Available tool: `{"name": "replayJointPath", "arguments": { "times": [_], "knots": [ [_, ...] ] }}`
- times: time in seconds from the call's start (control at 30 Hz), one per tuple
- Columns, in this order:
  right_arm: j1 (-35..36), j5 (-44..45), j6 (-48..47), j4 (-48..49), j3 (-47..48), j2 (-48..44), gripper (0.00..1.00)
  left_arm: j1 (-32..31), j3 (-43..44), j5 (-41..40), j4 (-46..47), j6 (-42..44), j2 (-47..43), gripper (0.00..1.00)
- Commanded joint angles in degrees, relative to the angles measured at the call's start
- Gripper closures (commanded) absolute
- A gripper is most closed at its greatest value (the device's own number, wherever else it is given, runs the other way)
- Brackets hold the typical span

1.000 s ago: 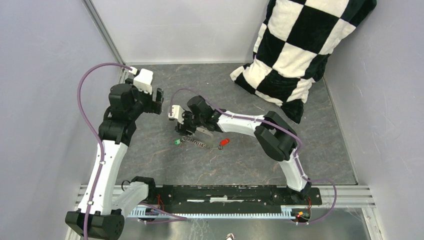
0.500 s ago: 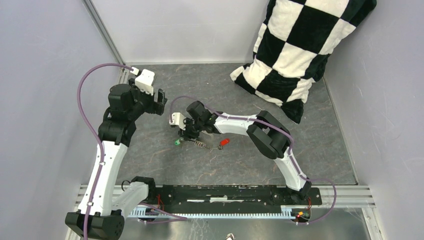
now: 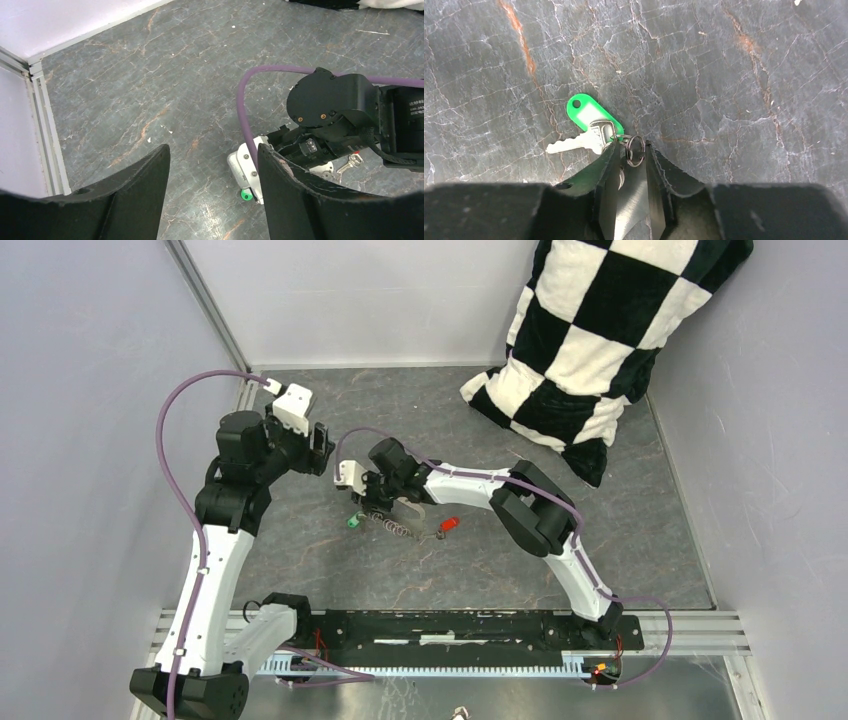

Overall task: Put the keys on the keyring
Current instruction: Pick up the keyring from the center of the board.

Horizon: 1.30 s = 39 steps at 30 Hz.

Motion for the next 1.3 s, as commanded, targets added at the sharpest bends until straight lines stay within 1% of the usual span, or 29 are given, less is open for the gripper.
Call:
{"name": "replayJointPath", "arguments": {
  "times": [0.0, 0.03, 0.13, 0.23, 0.3, 0.33, 0.37, 0.47, 0.6, 0.67, 0.73, 0.8, 0.9, 1.0, 1.07, 1.17, 1.27],
  "knots": [
    [0.1, 0.8, 0.5, 0.3, 2.1, 1.5, 0.63, 0.1, 2.5, 2.0, -1.3, 0.0, -0.7, 0.30],
    [0.1, 1.1, 0.7, 0.6, 2.1, 1.5, 0.62, 0.1, 2.6, 2.1, -1.4, 0.2, -0.8, 0.30],
    [0.1, 1.1, 0.9, 1.0, 2.4, 2.0, 0.66, 0.2, 3.0, 2.5, -1.8, 0.2, -0.8, 0.32],
    [0.1, 0.8, 1.3, 0.7, 3.6, 2.9, 0.75, 0.1, 3.4, 2.9, -2.3, 0.3, -1.0, 0.33],
    [0.1, 0.4, 1.4, 0.7, 3.9, 3.1, 0.85, 0.1, 3.5, 2.9, -2.6, 0.8, -1.0, 0.34],
    [0.0, 0.1, 1.4, 0.8, 3.8, 3.0, 0.93, 0.1, 3.5, 2.9, -2.8, 1.0, -1.0, 0.34],
    [-0.1, -0.2, 1.4, 1.3, 3.3, 2.4, 0.99, 0.1, 3.5, 2.9, -3.0, 1.2, -1.0, 0.34],
    [-1.1, -2.9, 3.0, 5.6, -0.7, -1.4, 0.99, 0.1, 2.9, 2.7, -3.0, 1.8, -1.0, 0.35],
    [-2.7, -6.7, 7.3, 16.7, -11.2, -11.4, 0.99, 0.2, 1.3, 2.5, -2.8, 2.0, -1.0, 0.35],
    [-3.4, -8.6, 9.5, 21.8, -16.9, -16.8, 0.99, 0.2, 0.8, 4.5, -3.8, 3.2, -0.8, 0.34],
    [-3.7, -10.2, 11.2, 25.8, -22.2, -22.0, 0.99, 0.1, 0.5, 9.5, -6.5, 6.6, -0.7, 0.30],
    [-3.7, -11.3, 13.2, 29.3, -27.4, -27.1, 0.99, 0.2, 0.3, 15.7, -11.1, 11.6, -0.6, 0.25],
    [-3.8, -12.9, 16.0, 32.9, -32.5, -33.0, 0.99, 0.1, 0.0, 24.6, -18.8, 20.3, -1.1, 0.23],
    [-3.7, -13.7, 19.3, 36.4, -36.8, -39.1, 0.99, 0.0, 0.1, 29.4, -20.0, 25.5, -2.8, 0.20],
    [-3.7, -14.9, 21.2, 37.8, -38.2, -42.3, 0.99, -0.1, 1.4, 33.5, -21.6, 29.1, -3.7, 0.18],
    [-3.7, -17.1, 23.4, 38.9, -39.0, -46.8, 0.99, -0.5, 5.0, 39.6, -26.6, 35.4, -4.1, 0.17],
    [-3.8, -18.3, 24.6, 38.9, -39.6, -51.2, 0.99, -0.9, 8.2, 43.2, -31.9, 39.8, -4.6, 0.15]
  ]
}}
